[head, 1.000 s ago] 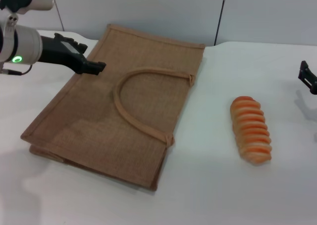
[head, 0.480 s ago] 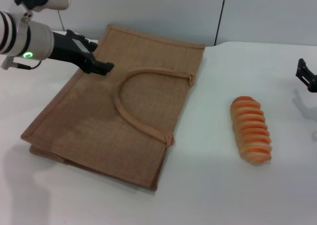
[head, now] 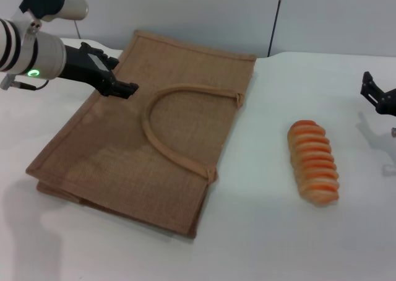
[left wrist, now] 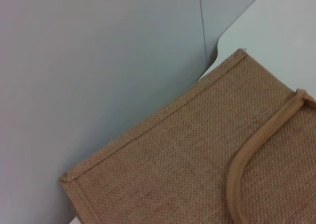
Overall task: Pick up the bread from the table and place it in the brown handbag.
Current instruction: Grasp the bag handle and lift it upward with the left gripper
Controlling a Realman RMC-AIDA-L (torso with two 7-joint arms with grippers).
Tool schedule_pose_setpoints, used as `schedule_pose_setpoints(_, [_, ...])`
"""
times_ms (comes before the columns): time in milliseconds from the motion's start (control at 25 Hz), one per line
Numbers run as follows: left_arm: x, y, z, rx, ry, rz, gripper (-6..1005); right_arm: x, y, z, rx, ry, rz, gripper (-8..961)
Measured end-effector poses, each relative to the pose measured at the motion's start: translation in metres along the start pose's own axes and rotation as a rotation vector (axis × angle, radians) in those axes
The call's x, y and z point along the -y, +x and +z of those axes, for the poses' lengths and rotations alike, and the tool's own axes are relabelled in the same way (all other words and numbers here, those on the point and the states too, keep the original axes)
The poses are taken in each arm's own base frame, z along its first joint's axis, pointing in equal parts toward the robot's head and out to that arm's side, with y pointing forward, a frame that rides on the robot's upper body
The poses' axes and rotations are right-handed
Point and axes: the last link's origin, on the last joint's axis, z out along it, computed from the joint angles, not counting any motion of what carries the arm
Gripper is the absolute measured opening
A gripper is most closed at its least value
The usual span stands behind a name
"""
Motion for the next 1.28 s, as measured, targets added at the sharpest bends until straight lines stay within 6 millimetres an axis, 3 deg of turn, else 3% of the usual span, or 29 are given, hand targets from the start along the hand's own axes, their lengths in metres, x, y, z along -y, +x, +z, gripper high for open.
schedule_pose_setpoints(320, [0.003,0.004,0.002,-0.010,0.029,0.057,750,-0.004,-0.003,0.002,0.008,-0.016,-0.003,892])
schedule_pose_setpoints(680, [-0.010,0.005,0.019,-0.021,-0.004,0.066,750,-0.007,-0.003,0.002,0.008,-0.025,-0.005,892])
schedule_pose_setpoints(1280, [-0.024,-0.002,0.028,-0.118,-0.059,0.036,741,-0.010,-0.005,0.002,0.018,-0.034,0.002,888])
